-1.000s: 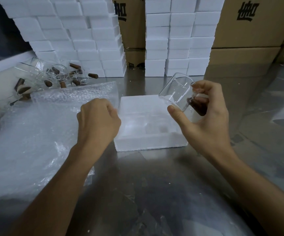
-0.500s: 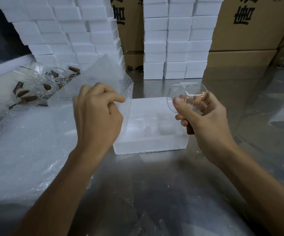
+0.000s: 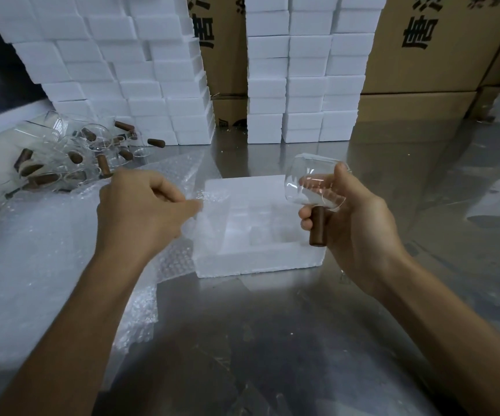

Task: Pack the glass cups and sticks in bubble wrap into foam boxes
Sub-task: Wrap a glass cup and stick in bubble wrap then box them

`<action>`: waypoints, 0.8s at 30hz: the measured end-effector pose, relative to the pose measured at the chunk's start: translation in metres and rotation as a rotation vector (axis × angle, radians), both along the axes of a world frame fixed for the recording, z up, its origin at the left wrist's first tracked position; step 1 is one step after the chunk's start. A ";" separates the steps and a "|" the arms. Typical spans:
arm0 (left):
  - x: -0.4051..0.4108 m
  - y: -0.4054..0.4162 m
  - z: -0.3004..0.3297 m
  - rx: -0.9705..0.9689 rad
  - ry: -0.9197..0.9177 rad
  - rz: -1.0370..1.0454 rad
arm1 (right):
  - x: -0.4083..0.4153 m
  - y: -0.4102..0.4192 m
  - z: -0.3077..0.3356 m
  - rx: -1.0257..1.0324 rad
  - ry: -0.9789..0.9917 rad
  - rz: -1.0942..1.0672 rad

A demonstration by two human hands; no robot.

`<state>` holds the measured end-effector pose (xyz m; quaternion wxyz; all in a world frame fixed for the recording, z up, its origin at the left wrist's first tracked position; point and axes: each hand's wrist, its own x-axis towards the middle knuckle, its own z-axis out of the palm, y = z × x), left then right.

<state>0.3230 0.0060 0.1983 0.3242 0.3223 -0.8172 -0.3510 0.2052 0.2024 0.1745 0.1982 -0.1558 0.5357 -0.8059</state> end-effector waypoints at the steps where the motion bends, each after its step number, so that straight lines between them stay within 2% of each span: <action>1: 0.000 -0.001 -0.001 -0.025 -0.034 -0.015 | 0.001 0.000 0.000 -0.006 -0.006 -0.003; 4: 0.000 -0.002 -0.002 -0.115 -0.187 -0.027 | 0.002 0.000 0.002 -0.014 -0.040 0.005; 8: -0.002 0.000 -0.003 -0.107 -0.320 -0.009 | 0.004 0.000 0.006 -0.064 -0.097 0.043; 12: -0.001 0.000 -0.004 -0.261 -0.171 0.055 | 0.006 0.001 0.009 -0.111 -0.114 0.095; 18: -0.004 0.012 -0.001 -0.591 0.015 -0.190 | 0.006 0.002 0.010 -0.173 -0.144 0.156; 24: -0.009 0.018 -0.010 -0.623 -0.004 -0.285 | 0.002 0.004 0.005 -0.210 -0.095 0.233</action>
